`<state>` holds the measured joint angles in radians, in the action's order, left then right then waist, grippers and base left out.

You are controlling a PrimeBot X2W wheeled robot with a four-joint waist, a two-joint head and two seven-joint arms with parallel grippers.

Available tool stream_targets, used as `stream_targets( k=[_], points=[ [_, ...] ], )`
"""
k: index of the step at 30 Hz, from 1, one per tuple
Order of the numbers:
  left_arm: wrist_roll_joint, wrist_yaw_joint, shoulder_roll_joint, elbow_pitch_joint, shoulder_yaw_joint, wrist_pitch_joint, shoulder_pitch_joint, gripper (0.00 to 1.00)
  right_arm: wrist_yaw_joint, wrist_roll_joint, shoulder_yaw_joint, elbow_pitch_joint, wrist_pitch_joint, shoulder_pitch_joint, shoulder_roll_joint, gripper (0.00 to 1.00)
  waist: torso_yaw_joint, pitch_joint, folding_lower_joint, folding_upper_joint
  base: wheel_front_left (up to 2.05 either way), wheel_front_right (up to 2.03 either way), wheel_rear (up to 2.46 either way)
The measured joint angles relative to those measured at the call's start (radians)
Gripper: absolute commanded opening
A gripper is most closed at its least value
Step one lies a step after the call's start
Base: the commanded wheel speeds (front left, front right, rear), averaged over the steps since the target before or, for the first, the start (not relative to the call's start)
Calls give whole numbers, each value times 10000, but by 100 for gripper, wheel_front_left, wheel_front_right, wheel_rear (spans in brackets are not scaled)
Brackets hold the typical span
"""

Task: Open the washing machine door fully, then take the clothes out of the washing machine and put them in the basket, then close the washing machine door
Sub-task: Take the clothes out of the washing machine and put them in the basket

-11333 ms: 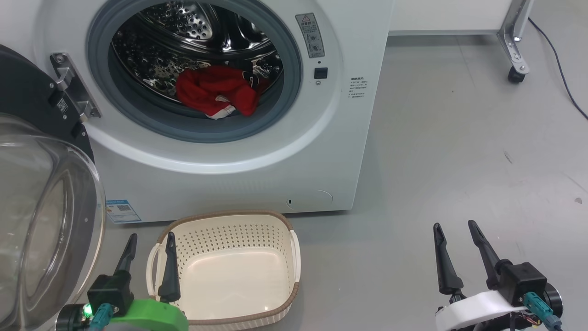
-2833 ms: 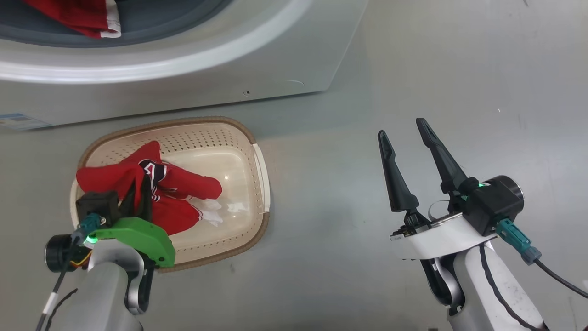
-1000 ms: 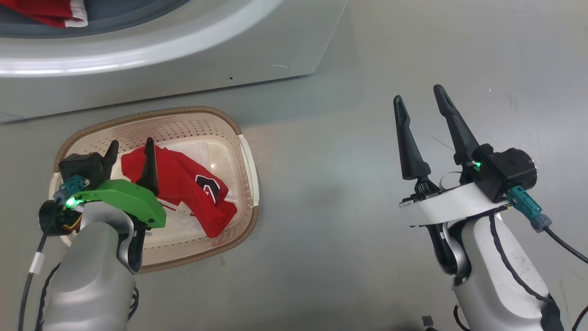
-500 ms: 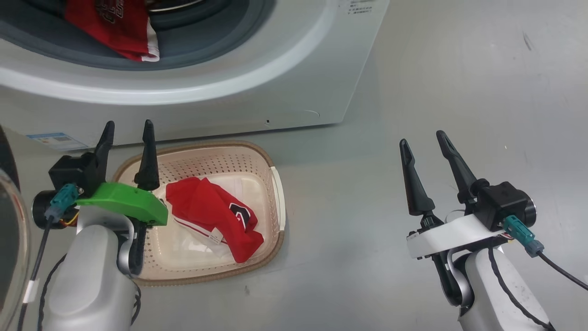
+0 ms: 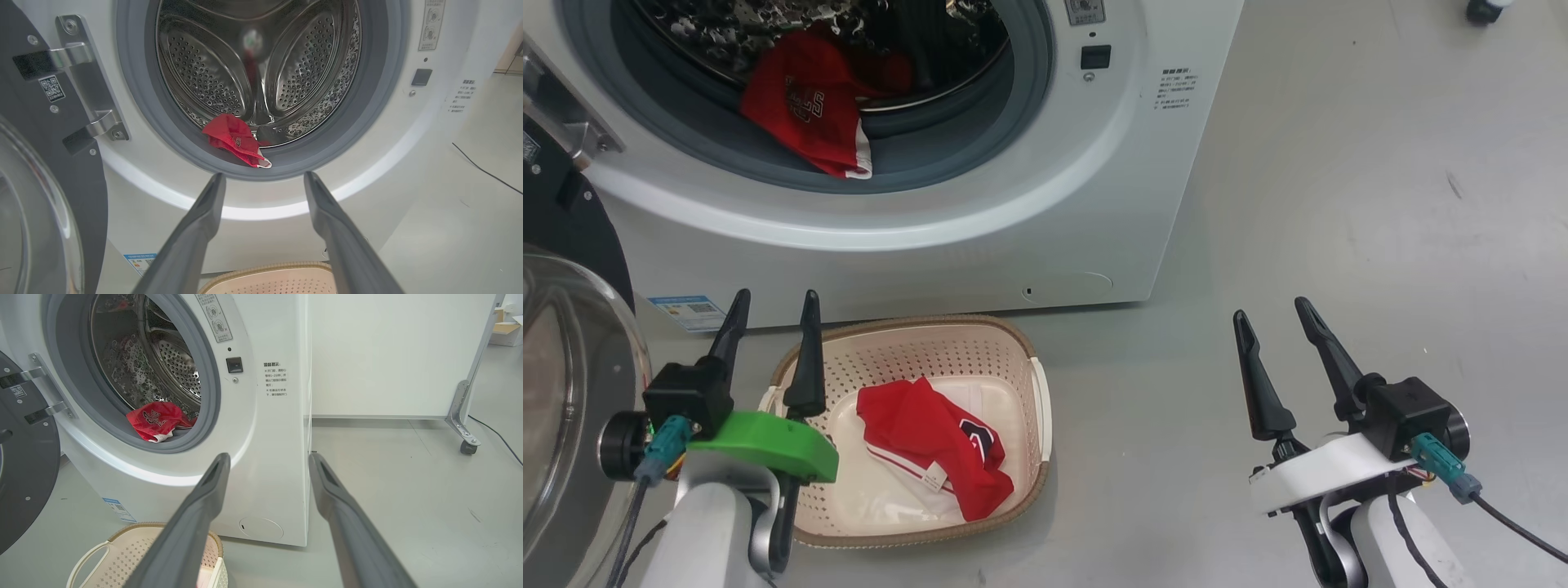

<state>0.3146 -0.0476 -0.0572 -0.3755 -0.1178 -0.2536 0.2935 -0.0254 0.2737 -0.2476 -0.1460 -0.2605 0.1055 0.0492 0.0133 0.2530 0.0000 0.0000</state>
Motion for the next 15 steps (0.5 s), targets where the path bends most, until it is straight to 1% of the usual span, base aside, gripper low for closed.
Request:
stream_targets(
  k=[2, 15],
  points=[
    [-69, 82, 4, 247, -31, 0, -445, 100, 2, 2, 29, 0, 0, -193, -6, 100, 37, -285, 0, 0, 0, 0, 0],
    [-360, 184, 36, 1156, -199, 0, -1961, 100, 100, 163, 174, 2, 0, -1024, -23, 100, 154, -1253, 0, 0, 0, 0, 0]
  ],
)
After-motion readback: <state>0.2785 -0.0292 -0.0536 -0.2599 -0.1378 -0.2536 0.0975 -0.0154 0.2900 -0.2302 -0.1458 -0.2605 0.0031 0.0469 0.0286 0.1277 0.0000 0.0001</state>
